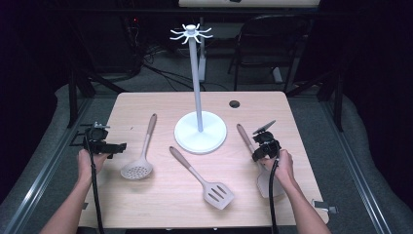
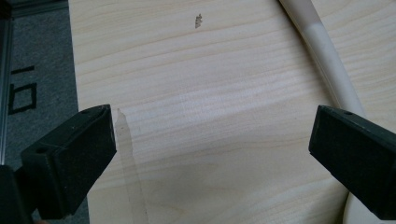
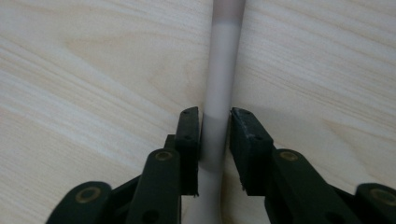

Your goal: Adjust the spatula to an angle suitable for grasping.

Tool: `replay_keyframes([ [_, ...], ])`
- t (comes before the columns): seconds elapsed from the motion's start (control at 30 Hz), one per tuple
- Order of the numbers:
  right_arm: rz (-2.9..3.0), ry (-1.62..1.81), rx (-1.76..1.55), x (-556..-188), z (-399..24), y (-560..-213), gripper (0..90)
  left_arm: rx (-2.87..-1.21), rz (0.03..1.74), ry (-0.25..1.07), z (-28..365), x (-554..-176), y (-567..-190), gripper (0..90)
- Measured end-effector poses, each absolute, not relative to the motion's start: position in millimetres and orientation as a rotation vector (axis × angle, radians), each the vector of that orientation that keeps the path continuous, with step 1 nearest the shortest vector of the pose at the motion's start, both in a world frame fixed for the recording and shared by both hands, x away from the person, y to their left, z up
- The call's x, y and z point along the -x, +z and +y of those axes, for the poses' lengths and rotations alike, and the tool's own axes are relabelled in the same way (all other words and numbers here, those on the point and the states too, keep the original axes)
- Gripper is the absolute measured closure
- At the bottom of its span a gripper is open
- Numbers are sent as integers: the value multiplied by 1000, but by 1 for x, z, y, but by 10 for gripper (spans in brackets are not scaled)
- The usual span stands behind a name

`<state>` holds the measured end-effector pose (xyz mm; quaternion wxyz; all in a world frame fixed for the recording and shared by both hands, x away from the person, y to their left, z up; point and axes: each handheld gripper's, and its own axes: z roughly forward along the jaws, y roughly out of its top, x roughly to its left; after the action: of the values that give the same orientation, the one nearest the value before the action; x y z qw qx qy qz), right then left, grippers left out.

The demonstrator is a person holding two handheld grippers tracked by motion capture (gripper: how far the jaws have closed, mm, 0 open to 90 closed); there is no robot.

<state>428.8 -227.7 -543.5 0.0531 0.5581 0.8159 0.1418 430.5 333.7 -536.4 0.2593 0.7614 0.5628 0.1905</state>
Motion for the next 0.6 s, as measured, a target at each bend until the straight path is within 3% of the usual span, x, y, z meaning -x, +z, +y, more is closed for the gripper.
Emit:
replay_keyframes([
  [0.6,2482,465,-1646,-423,-225,-543,787,-2071,1505,518,331,-429,-534,10],
])
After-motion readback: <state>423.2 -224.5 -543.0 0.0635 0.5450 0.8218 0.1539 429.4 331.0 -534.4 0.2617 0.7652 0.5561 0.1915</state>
